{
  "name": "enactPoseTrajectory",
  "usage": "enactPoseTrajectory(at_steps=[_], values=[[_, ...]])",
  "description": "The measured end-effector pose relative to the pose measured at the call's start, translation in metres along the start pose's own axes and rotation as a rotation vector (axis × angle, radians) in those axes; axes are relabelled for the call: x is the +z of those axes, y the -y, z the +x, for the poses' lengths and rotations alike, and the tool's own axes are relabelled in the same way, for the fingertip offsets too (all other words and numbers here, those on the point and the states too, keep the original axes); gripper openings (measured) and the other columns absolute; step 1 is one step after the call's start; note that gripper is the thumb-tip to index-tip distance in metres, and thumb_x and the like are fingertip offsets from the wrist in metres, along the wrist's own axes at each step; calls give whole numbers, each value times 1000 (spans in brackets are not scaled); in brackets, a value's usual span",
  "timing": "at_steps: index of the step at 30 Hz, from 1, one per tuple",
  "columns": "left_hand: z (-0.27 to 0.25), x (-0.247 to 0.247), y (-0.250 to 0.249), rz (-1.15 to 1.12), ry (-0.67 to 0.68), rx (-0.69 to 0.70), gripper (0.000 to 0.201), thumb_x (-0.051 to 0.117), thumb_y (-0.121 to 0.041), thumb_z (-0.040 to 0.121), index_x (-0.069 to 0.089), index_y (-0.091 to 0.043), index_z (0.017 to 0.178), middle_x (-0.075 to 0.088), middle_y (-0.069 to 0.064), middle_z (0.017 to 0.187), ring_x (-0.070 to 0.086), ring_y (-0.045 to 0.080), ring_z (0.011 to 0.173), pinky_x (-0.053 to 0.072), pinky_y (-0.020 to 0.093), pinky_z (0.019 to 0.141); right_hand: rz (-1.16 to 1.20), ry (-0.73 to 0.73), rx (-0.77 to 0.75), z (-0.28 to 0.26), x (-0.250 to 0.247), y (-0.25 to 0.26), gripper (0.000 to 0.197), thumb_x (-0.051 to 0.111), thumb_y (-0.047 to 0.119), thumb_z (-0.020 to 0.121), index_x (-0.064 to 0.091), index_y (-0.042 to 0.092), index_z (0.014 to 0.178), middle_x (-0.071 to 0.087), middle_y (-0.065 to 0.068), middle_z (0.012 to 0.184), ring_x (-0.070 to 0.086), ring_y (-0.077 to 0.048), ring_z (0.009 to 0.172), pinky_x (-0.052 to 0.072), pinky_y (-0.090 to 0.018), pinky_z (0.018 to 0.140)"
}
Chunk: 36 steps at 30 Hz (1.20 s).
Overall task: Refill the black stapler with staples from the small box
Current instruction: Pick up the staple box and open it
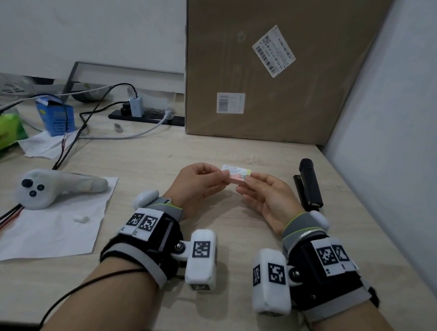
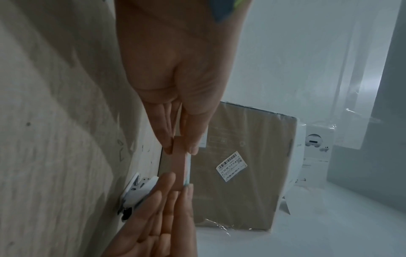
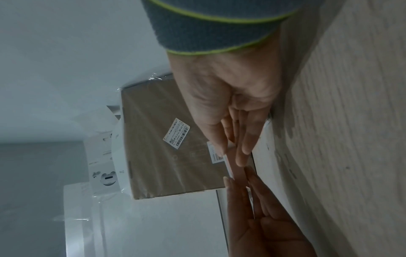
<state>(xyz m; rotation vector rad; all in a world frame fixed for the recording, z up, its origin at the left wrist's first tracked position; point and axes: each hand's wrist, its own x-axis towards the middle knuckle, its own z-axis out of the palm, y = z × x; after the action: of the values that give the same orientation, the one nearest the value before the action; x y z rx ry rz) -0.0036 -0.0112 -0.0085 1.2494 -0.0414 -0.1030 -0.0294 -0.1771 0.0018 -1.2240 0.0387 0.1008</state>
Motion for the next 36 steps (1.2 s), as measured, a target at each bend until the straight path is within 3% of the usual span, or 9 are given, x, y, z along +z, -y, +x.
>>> enactPoseTrajectory(at_steps=[3, 8, 13, 20, 24, 27, 31, 36], values=[[1, 0, -1, 13, -24, -19, 11, 70, -7, 80, 59, -5, 79, 68, 15, 85, 68, 15, 69, 56, 18, 65, -31, 5, 7, 0, 0, 0, 22, 64, 10, 85, 58, 6, 106, 71, -12, 93, 71, -15, 78, 58, -24, 70], [0, 1, -3, 41, -62, -10, 9, 70, -8, 81, 62, -3, 80, 65, 20, 92, 64, 17, 75, 56, 17, 63, -58, -11, 3, 0, 0, -1, 16, 62, 13, 86, 60, 7, 101, 70, -13, 99, 71, -18, 83, 57, -24, 71], [-1, 3, -2, 41, -103, -5, 7, 71, -7, 80, 65, -2, 79, 67, 24, 97, 65, 24, 86, 57, 18, 67, -66, -23, 18, 0, 0, -1, 23, 60, 12, 88, 59, 2, 108, 69, -16, 104, 71, -20, 85, 57, -25, 73], [0, 3, -3, 9, -134, -40, 20, 68, -5, 81, 64, 11, 91, 68, 21, 90, 66, 19, 76, 57, 18, 62, -66, -46, 15, 2, -1, -1, 30, 62, 12, 87, 57, -1, 113, 69, -19, 107, 72, -20, 82, 57, -27, 73], [-2, 8, -3, -26, -75, -65, 9, 62, -8, 86, 55, -2, 85, 67, 17, 93, 66, 18, 77, 57, 22, 63, -70, -60, 6, 2, -2, -2, 26, 61, 10, 88, 58, 0, 111, 70, -18, 104, 72, -20, 81, 58, -26, 70], [-3, 10, -2, -49, -46, -70, 25, 66, -12, 84, 50, -3, 102, 66, 19, 99, 68, 18, 74, 57, 22, 59, -97, -50, 4, 1, -1, -1, 19, 56, 11, 91, 59, 4, 108, 69, -16, 104, 71, -19, 83, 57, -27, 73], [-3, 10, -1, -61, -43, -54, 36, 62, -3, 85, 48, -4, 118, 64, 17, 95, 65, 19, 73, 57, 21, 59, -134, -56, 4, 1, -1, -1, 16, 49, 9, 94, 62, 10, 104, 70, -12, 104, 71, -18, 84, 56, -31, 78], [-2, 9, -2, -42, -25, -26, 18, 60, -3, 86, 57, -5, 104, 66, 14, 92, 66, 18, 74, 58, 21, 65, -166, -118, -28, 3, -3, -2, 18, 49, 7, 93, 65, 15, 97, 71, -10, 102, 71, -16, 81, 55, -32, 78]])
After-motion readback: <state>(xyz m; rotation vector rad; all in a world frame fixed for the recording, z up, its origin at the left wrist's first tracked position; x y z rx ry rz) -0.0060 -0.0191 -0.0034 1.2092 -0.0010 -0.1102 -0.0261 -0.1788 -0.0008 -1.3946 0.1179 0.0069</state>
